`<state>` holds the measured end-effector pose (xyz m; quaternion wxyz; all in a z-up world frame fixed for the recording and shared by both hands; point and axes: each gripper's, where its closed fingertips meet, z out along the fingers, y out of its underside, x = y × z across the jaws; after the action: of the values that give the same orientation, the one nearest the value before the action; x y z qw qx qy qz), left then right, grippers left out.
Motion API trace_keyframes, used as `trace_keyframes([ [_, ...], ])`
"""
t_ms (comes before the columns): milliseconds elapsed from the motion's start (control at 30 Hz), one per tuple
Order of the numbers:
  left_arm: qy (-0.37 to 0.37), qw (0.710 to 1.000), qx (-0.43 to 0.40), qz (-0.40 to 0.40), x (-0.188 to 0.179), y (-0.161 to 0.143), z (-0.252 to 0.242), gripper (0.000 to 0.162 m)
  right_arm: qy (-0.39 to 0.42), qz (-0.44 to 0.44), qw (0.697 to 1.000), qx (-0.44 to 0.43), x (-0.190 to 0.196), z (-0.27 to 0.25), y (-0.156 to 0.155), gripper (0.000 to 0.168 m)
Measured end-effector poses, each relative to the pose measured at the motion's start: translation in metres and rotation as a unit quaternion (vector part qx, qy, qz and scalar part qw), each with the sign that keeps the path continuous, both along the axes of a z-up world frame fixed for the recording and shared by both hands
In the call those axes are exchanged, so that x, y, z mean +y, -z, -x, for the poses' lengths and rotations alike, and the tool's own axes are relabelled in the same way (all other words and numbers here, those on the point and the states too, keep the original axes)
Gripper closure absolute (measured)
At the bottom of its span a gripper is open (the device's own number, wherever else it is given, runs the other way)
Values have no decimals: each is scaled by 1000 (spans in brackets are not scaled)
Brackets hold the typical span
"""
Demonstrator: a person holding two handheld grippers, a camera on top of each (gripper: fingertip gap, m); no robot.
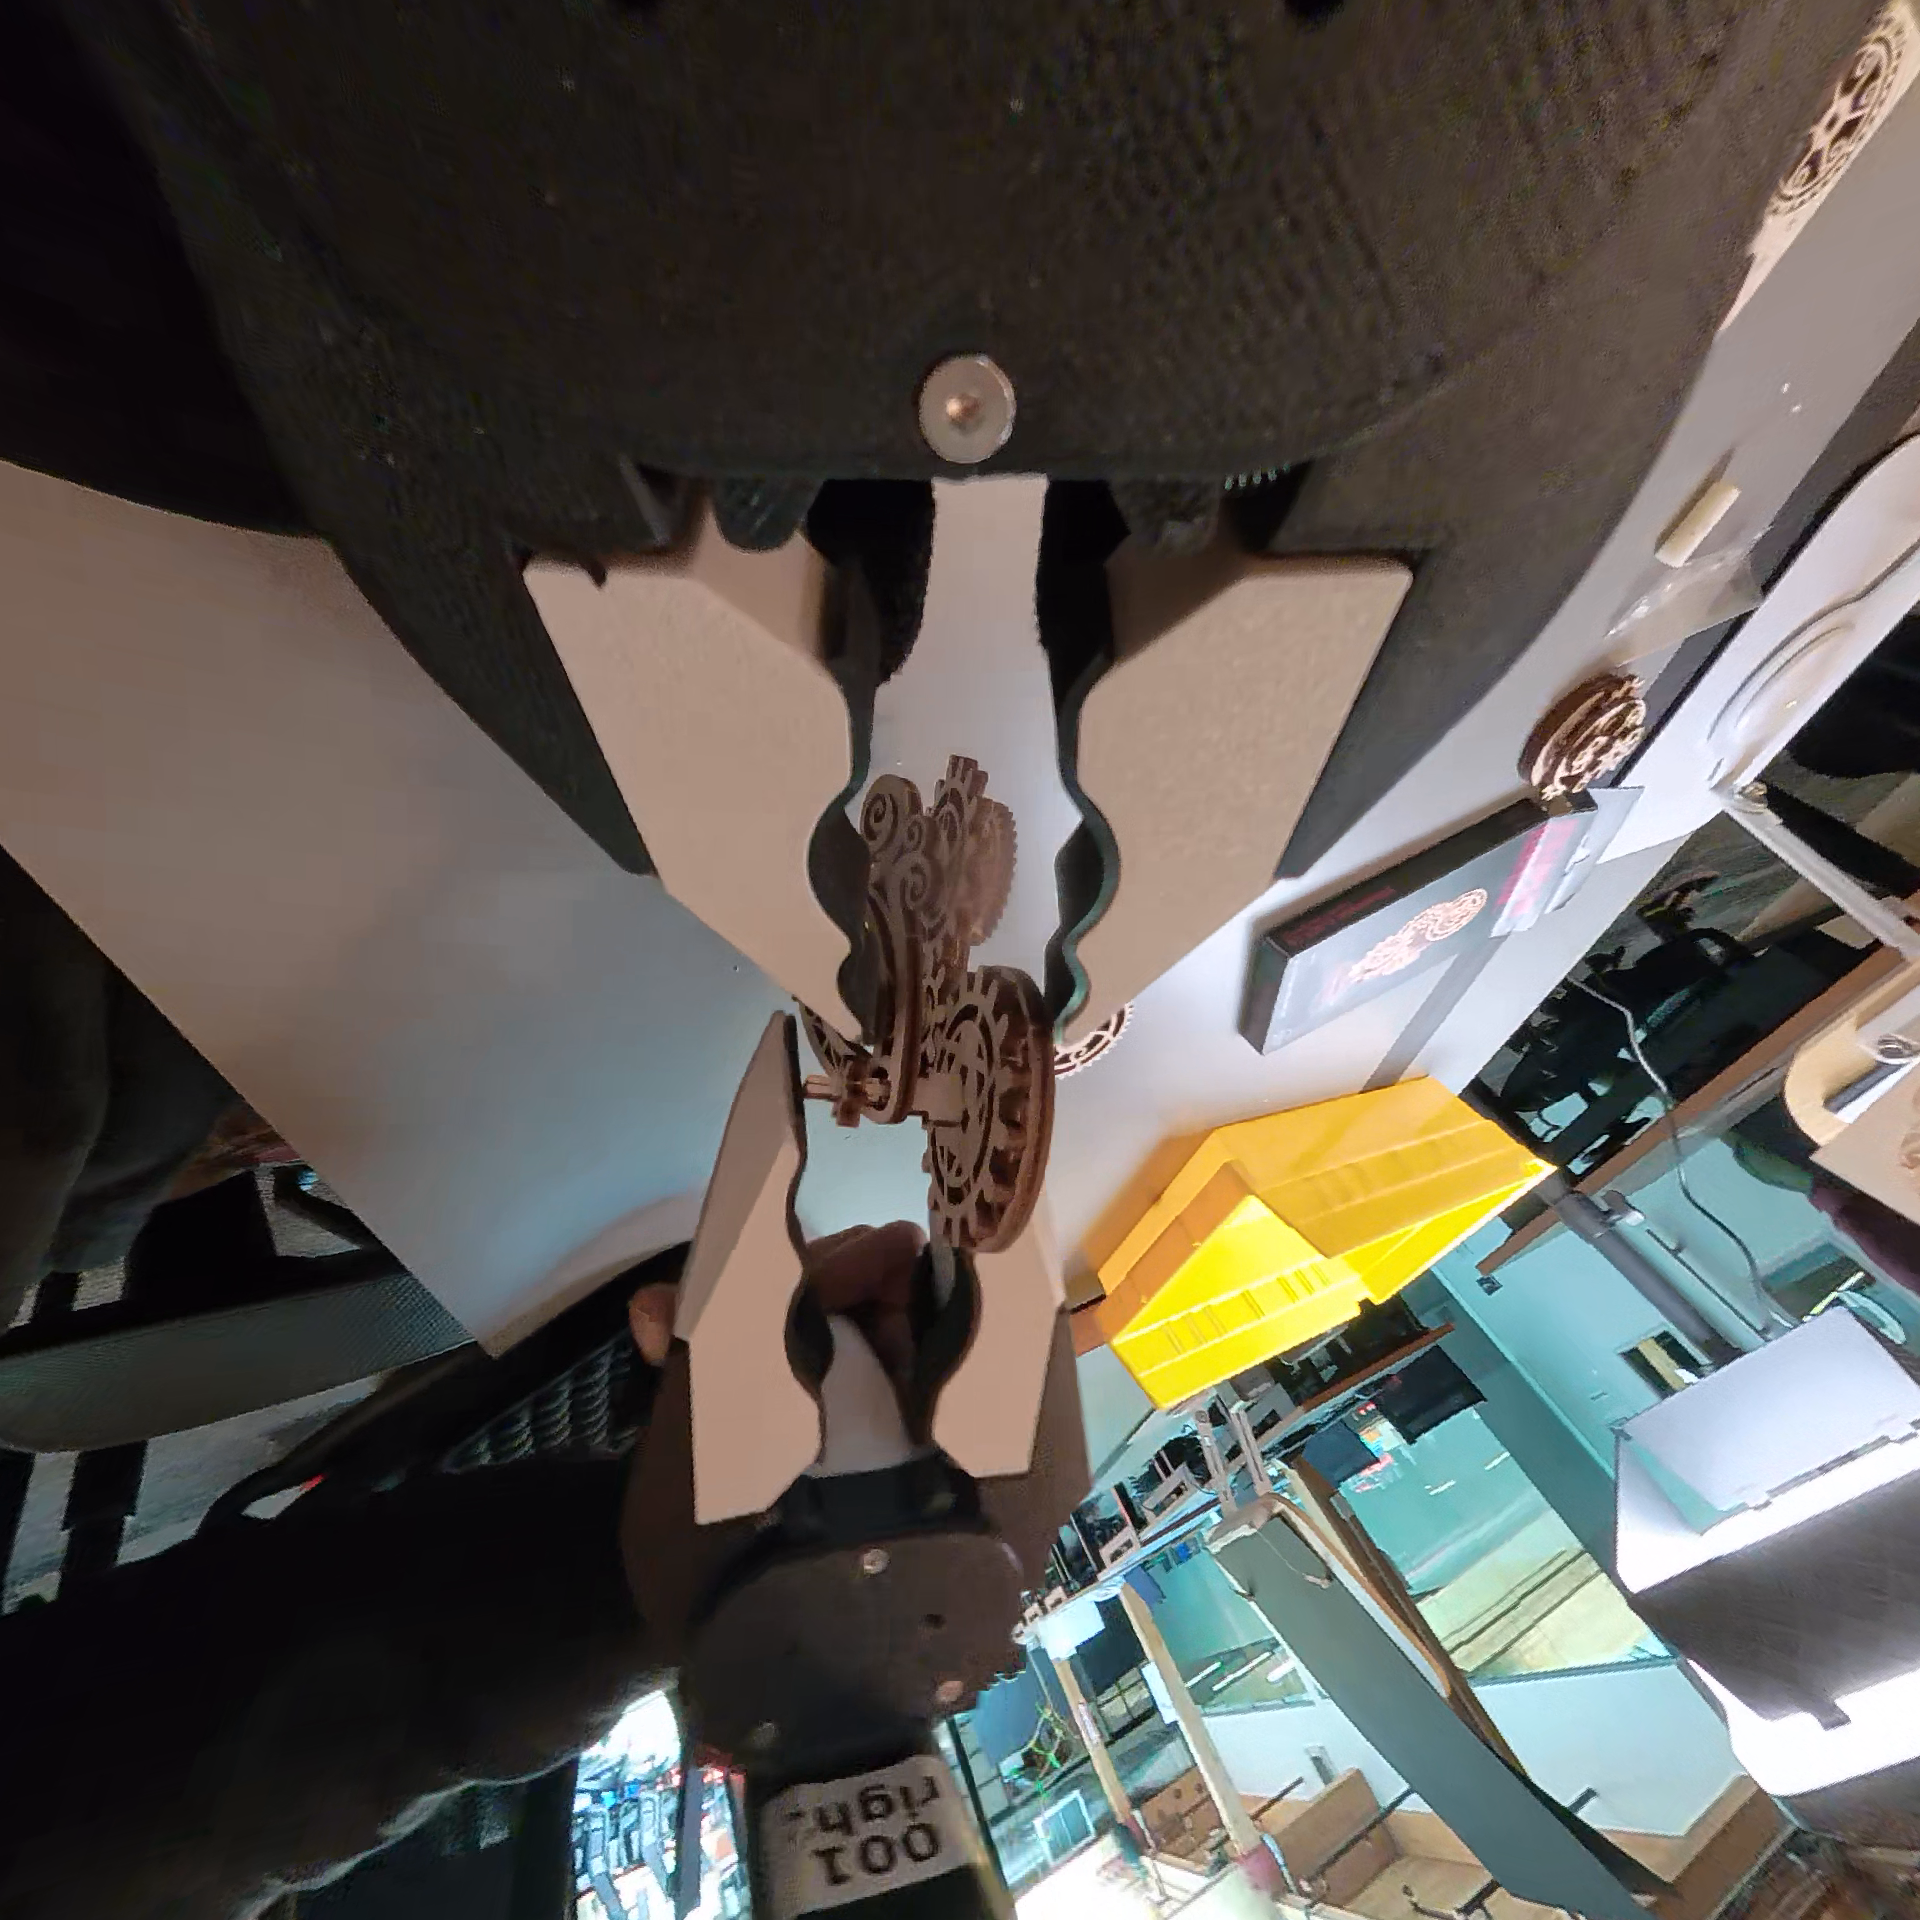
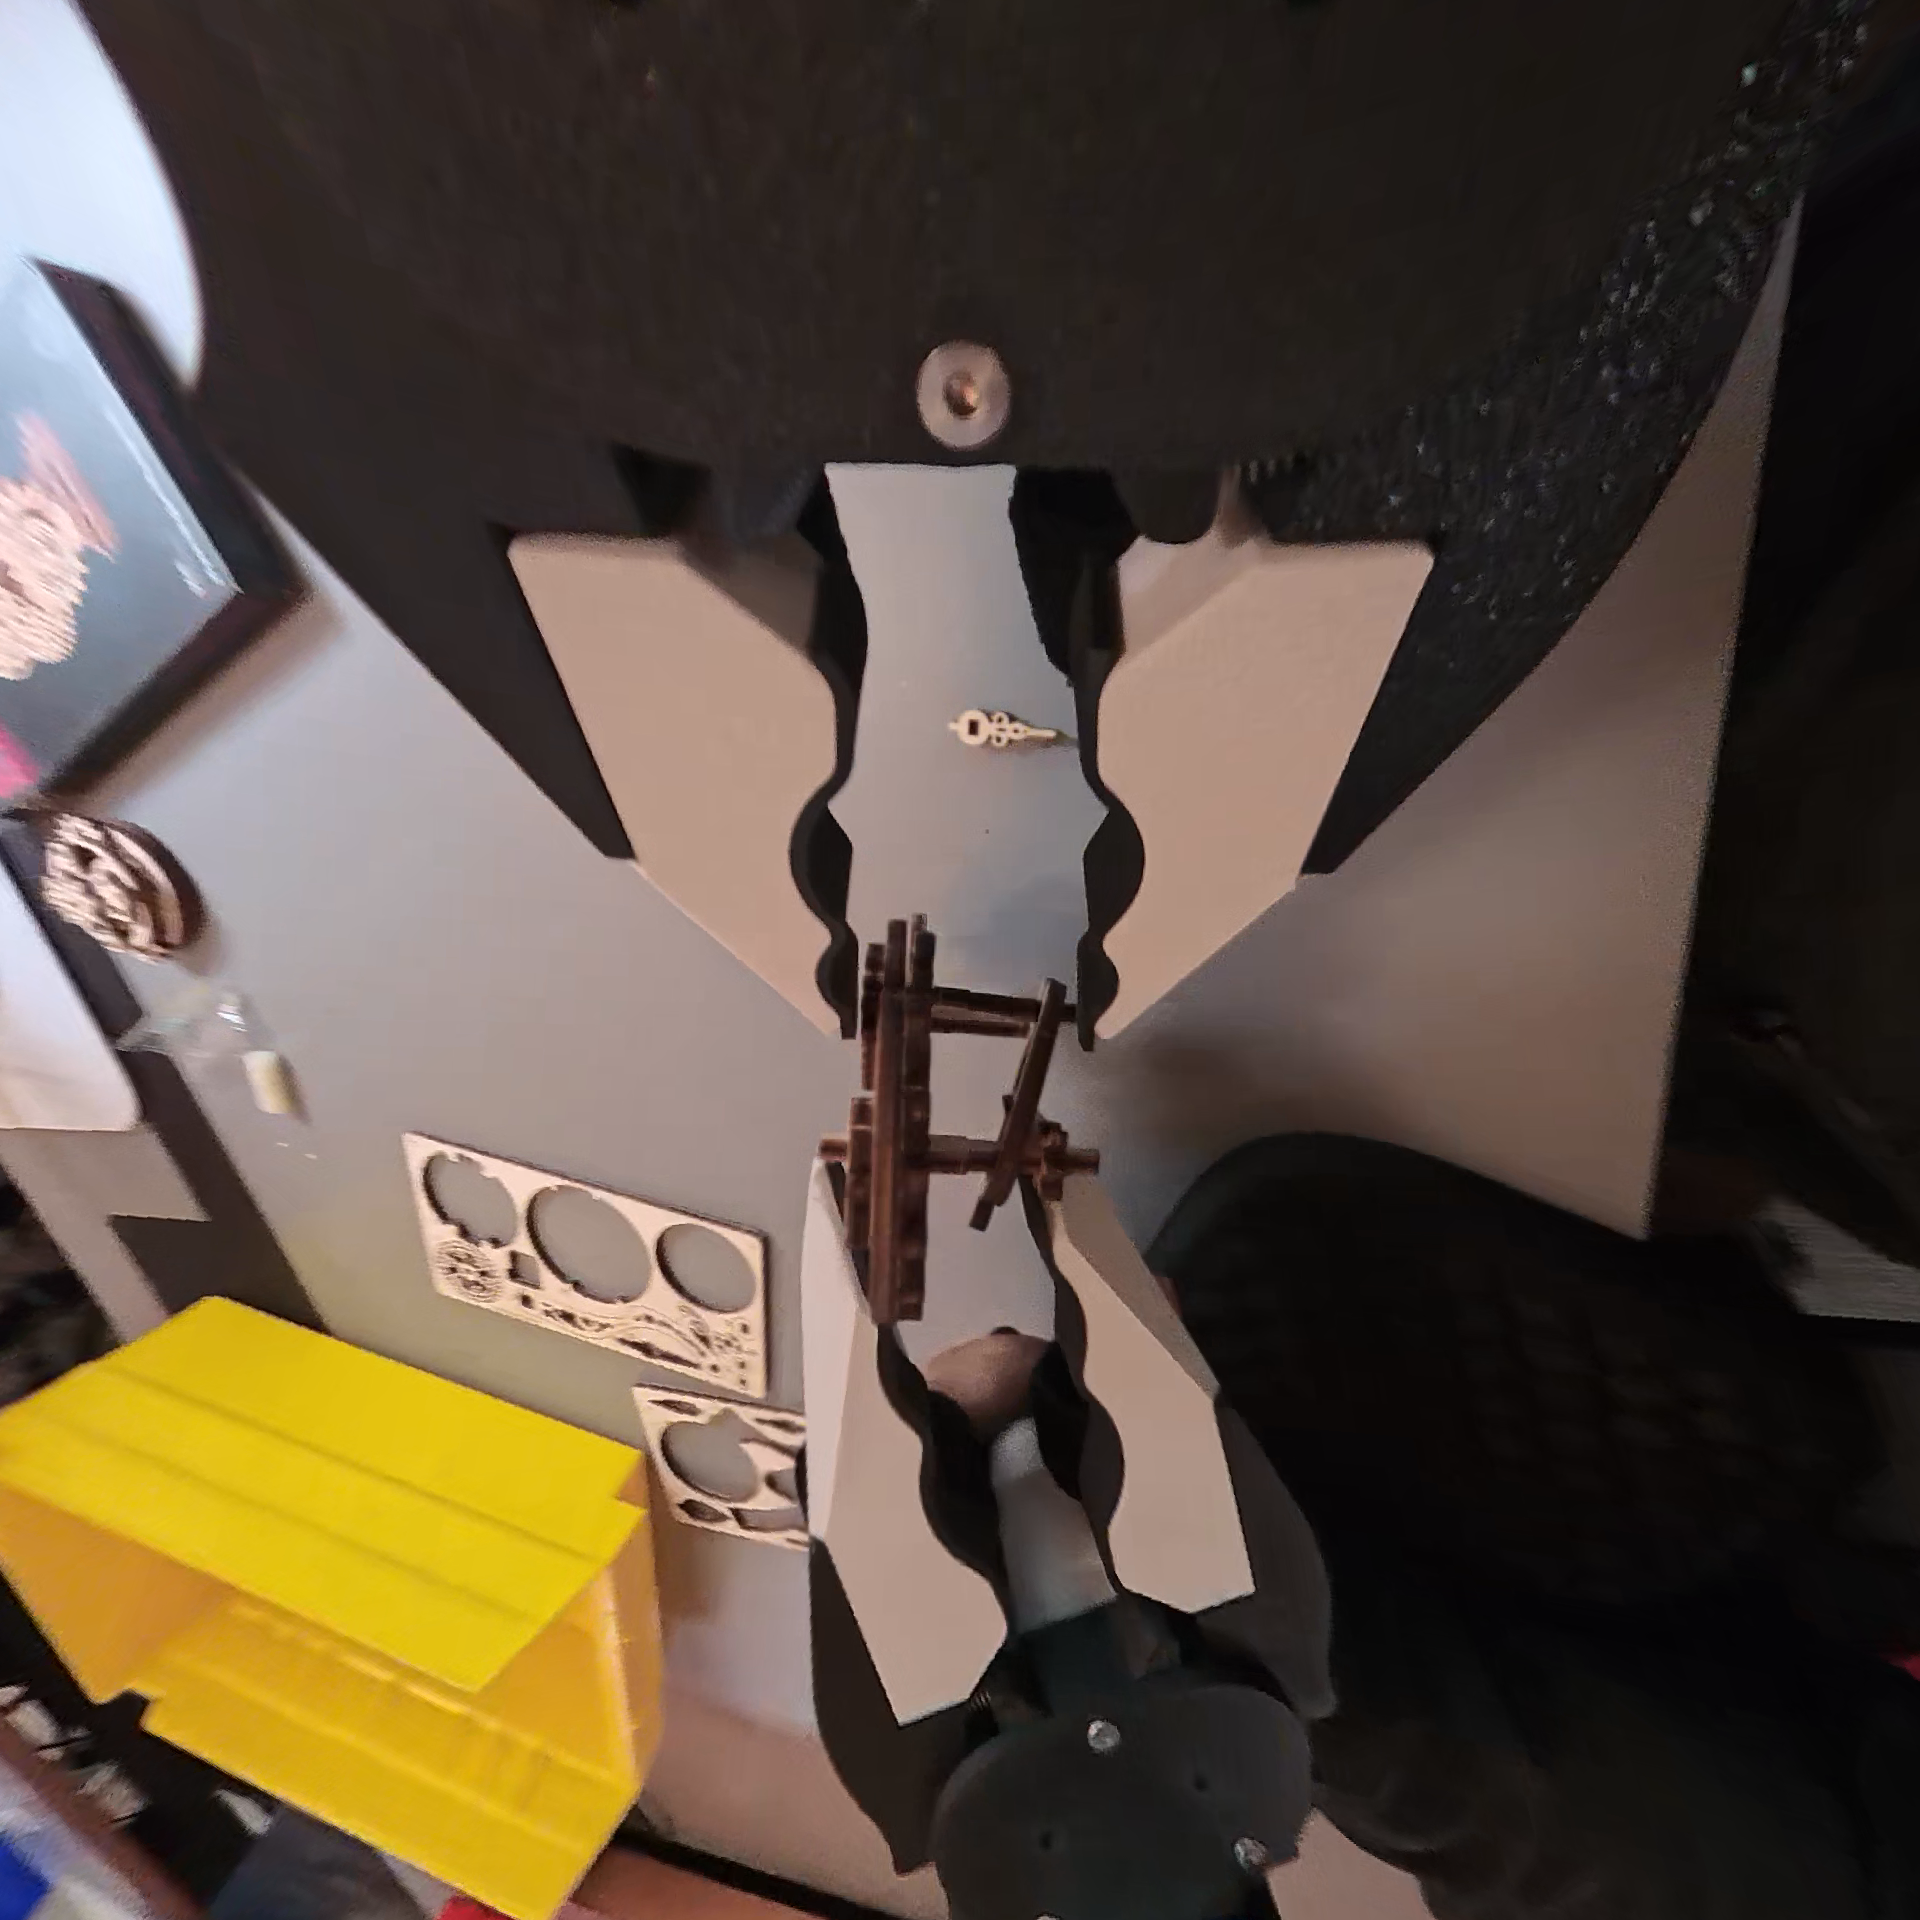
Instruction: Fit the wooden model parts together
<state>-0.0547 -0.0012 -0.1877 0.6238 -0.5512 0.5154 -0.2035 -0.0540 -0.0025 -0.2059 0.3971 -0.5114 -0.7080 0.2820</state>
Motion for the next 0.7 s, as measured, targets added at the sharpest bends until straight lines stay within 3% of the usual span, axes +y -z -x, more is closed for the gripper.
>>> trace_keyframes([
  [167,0,1000,-3,2,0,0,1,133,19,-23,999,17,2,5,2,129],
  [367,25,999,-33,31,-5,-5,-1,131,-11,64,996,56,-1,1,-5,138],
  [600,42,995,-58,68,-4,-8,3,133,-22,106,991,75,-1,5,-8,143],
  [700,54,992,-66,94,-3,-7,6,125,-36,140,986,79,-3,3,-13,144],
])
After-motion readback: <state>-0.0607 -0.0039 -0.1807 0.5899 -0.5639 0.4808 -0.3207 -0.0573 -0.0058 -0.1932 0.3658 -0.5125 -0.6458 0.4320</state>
